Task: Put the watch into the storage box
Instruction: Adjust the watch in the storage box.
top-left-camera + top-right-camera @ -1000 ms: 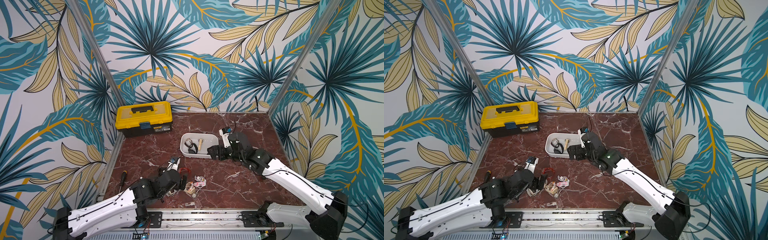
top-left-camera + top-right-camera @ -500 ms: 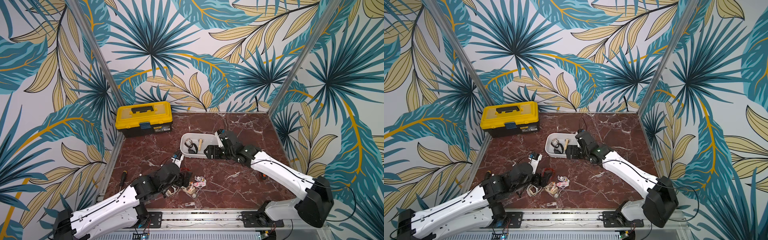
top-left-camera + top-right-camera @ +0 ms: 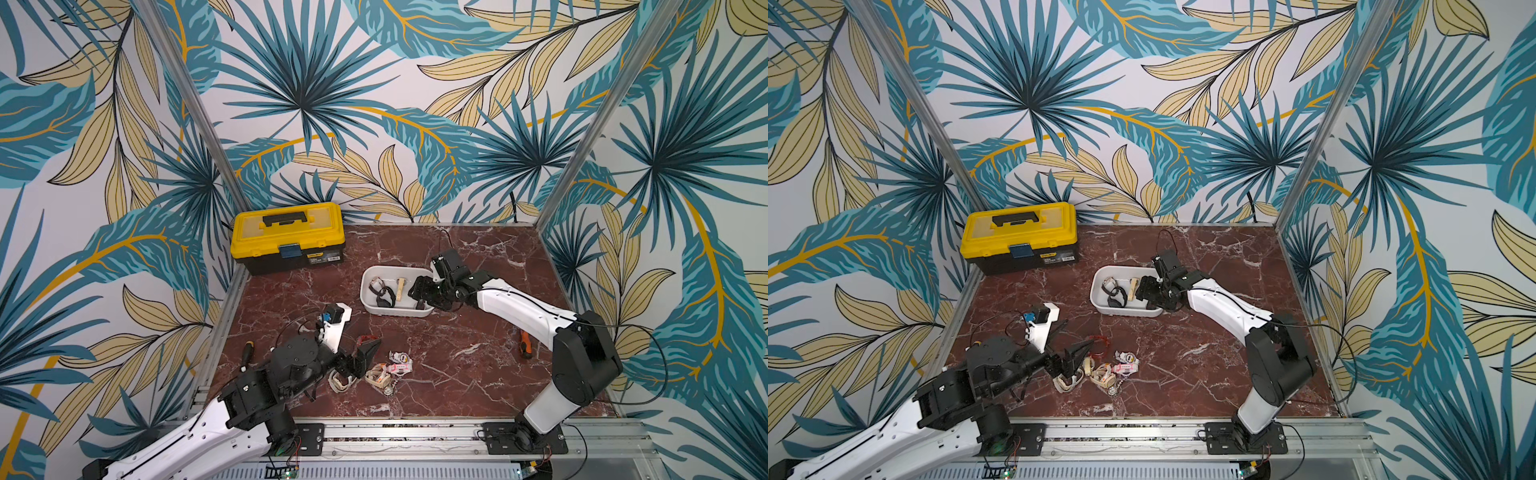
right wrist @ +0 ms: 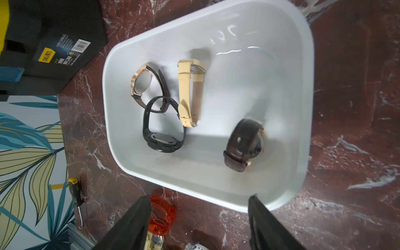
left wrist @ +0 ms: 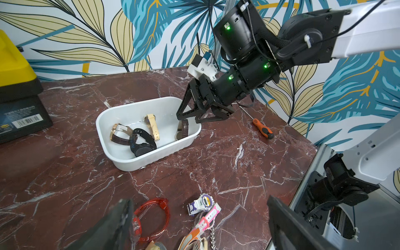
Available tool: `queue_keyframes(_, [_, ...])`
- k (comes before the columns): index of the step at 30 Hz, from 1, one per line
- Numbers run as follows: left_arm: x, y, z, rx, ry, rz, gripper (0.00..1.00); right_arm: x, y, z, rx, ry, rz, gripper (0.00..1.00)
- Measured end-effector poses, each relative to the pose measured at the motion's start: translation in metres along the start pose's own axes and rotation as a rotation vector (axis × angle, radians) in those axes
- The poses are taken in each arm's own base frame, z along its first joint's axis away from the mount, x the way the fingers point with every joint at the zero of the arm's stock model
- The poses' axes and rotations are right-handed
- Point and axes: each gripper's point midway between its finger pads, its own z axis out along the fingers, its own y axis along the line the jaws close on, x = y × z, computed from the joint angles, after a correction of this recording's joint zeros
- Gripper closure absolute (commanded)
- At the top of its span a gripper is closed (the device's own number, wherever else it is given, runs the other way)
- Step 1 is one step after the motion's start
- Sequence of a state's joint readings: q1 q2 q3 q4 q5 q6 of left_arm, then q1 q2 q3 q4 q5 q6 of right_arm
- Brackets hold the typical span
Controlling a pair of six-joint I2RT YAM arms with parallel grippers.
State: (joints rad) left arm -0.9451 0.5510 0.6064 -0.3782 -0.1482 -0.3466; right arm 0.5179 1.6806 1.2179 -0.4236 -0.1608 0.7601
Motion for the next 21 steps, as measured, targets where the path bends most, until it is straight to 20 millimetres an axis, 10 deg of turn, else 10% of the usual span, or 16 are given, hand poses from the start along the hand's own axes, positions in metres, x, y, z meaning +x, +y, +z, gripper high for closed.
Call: queue_keyframes(21, [0.006, 0.002, 0.006, -0.013, 0.030, 0.016, 0.00, -0.015, -0.024, 0.043, 0.068, 0.039, 0.030, 0.45])
